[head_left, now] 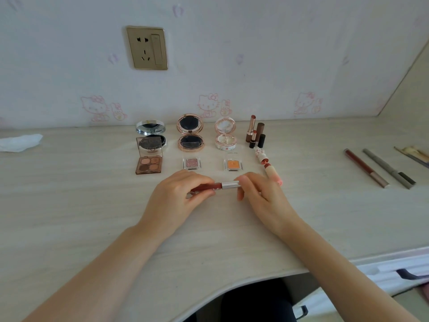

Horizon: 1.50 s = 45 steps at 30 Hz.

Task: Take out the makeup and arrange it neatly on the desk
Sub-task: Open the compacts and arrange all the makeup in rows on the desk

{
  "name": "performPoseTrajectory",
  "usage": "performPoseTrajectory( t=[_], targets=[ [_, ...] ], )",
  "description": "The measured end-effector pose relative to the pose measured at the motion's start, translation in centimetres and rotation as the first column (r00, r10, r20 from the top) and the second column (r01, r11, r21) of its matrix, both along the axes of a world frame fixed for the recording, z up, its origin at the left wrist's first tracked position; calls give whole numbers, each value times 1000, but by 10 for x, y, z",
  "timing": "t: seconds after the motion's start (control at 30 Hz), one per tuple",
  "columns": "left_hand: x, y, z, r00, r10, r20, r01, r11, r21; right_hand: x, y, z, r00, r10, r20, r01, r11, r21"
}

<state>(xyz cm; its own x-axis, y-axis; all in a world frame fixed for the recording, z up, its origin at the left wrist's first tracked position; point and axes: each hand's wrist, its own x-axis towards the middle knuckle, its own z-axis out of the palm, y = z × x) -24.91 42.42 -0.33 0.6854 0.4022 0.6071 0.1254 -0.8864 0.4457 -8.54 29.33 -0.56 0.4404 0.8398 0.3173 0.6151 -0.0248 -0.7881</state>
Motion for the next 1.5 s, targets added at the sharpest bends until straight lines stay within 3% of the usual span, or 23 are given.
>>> performPoseTrajectory(
  t=[0.47, 0.63, 0.8, 1.2, 1.5],
  targets=[
    [1, 3, -4, 1000, -19, 0, 19, 1000, 14, 0, -2, 0, 992, 20, -124, -19, 1000, 8],
    [0, 4, -4, 999, -34, -9, 34, 999, 15, -1, 0, 2, 999, 9, -32, -10, 1000, -19],
    [1, 5, -5, 1000, -28, -12, 28, 1000, 13, 1, 1, -1, 1000, 4, -8, -3, 998, 70],
    [1, 8, -7, 1000, -1, 16, 1, 1000, 31, 1, 2, 0, 995, -71, -69, 73, 997, 34],
    [3, 2, -4, 998, -42, 40, 42, 999, -13, 1, -1, 7, 983, -133, -130, 153, 975, 158]
  ],
)
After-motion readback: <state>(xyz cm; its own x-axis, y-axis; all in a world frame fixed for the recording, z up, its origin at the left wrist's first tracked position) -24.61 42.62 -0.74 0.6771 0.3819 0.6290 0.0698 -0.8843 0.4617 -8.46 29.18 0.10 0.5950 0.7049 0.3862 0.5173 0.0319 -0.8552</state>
